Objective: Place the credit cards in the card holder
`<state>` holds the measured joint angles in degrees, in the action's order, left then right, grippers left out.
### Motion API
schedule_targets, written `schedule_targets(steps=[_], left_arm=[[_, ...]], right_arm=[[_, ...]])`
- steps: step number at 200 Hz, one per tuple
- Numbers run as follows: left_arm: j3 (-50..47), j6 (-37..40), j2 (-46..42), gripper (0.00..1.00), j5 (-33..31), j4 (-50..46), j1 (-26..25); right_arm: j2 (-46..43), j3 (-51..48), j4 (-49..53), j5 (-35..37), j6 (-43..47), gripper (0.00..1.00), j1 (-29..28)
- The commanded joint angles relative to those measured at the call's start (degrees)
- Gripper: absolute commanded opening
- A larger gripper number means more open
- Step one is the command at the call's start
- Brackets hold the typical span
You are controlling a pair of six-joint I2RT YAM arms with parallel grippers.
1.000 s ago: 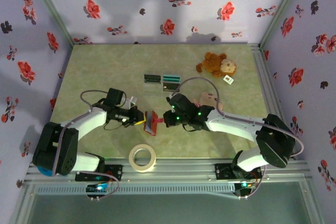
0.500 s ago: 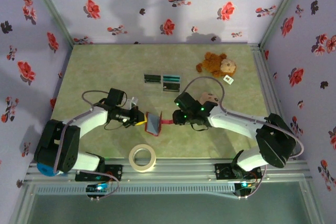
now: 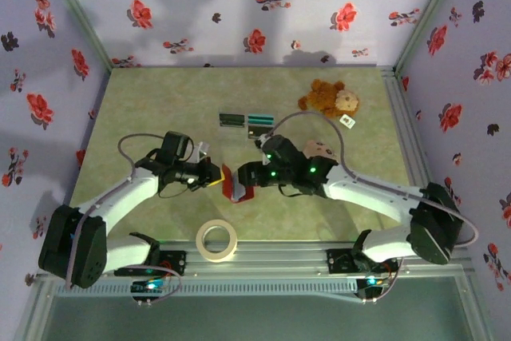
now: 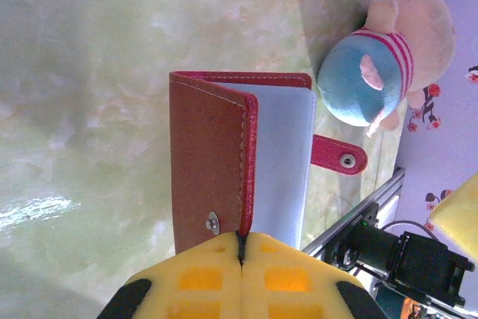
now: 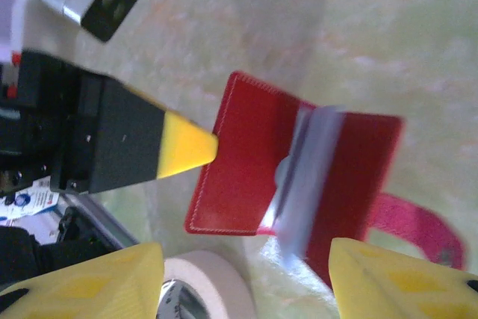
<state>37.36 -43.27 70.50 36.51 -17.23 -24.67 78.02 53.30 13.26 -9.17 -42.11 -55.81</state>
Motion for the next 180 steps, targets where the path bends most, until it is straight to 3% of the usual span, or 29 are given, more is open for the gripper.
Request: schedule_targets(steps=[1,52,97,130,153,180], left_arm=[[-0.09,-2.09,1.24,0.0,-0.83,0.8,-0.47],[-0.28,-1.42,3.49,0.0,0.49,2.17,-0.74],[0.76,5.73,9.48,0.0,2.26,3.08,-0.32],[1.53,4.0,14.14,0.0,10.09,10.75,-0.72],[1.83,4.01,14.48,0.0,9.94,10.9,-1.18],[2.74,4.3,13.47,0.0,6.82,6.63,-1.28]], right_arm=[[4.6,0.85,-1.54,-0.95,-3.33,0.61,-0.49],[11.61,2.03,-0.85,-1.51,-4.89,0.61,-0.56],[12.35,3.71,3.79,2.27,-3.75,0.59,0.26],[10.72,6.0,10.51,7.41,-4.01,0.54,3.11],[7.24,5.9,11.35,9.69,-2.74,0.53,5.2],[7.26,7.28,11.15,6.6,-1.84,0.55,6.41]])
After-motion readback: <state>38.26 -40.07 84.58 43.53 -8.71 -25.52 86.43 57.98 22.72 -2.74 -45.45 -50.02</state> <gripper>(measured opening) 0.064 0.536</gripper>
